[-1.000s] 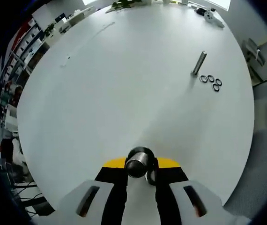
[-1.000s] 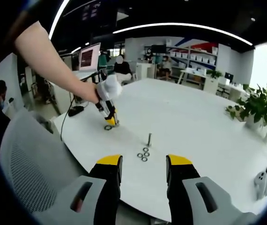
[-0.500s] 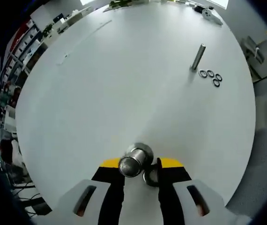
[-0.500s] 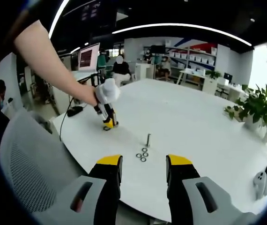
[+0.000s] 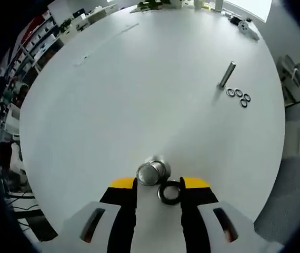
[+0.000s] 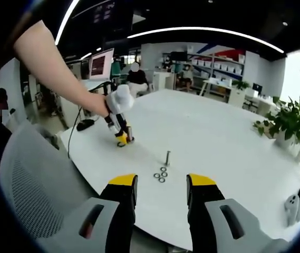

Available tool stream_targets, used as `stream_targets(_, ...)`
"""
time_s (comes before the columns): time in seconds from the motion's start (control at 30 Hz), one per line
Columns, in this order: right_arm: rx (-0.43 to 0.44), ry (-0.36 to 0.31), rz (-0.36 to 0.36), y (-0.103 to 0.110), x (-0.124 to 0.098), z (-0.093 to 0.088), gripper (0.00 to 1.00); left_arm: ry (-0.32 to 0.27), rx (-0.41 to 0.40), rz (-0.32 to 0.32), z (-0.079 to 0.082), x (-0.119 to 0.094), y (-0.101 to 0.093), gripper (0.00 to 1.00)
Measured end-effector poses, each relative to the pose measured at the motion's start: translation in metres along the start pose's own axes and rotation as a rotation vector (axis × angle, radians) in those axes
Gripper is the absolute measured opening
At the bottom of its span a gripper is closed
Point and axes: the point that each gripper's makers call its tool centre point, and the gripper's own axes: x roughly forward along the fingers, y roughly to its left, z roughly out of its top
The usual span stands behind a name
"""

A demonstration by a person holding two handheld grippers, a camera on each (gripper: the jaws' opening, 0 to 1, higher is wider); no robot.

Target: Place the washer onto the threaded stud by aligning its center hole with the stud, sliding it down to the base, and recovering from edge contact or off-axis alignment until the washer reaches the visible bottom stop.

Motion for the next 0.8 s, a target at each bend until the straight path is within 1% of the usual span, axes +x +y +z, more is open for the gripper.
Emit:
stream_targets(0.1,0.002,0.001,-0.001,0.0,0.0,0.0,0.39,0.006,-0.001,0.0,-0.004,0.002,-0.001,0.3)
stream_targets(0.2,0.0,0.002,0.001,0.0,0.0,0.0,0.39,0.025,-0.013,-0.013,-0.012,0.008,-0.005,0.3)
stream_targets(0.3,-0.004,0.003,0.0,0.0,0.001,-0.001,0.39,0.027,-0.028,-0.019,-0.015,0.01,-0.008,0.3)
stream_targets(0.33,-0.002,0.002,-0.002,0.0,0.0,-0.001,0.39,0.01,-0.042,-0.019,-0.012,0.01,-0.008,0.29)
stream_targets(0.4,0.003,0.003,-0.003,-0.001,0.0,-0.001,0.39,0.007,-0.051,-0.018,-0.011,0.01,-0.007,0.29)
stream_targets(0.5,0.0,0.003,-0.004,-0.001,0.0,-0.001,0.39,0.011,-0.09,-0.051,-0.012,0.01,-0.011,0.26)
stream_targets(0.57,-0.001,0.004,-0.004,-0.001,0.001,-0.001,0.39,0.012,-0.076,-0.042,-0.011,0.01,-0.01,0.26)
stream_targets(0.7,0.002,0.004,-0.006,-0.002,0.001,-0.001,0.39,0.022,-0.093,-0.042,-0.012,0.01,-0.011,0.25)
stream_targets(0.8,0.001,0.004,-0.008,-0.002,0.001,-0.001,0.39,0.044,-0.071,-0.047,-0.015,0.009,-0.015,0.22)
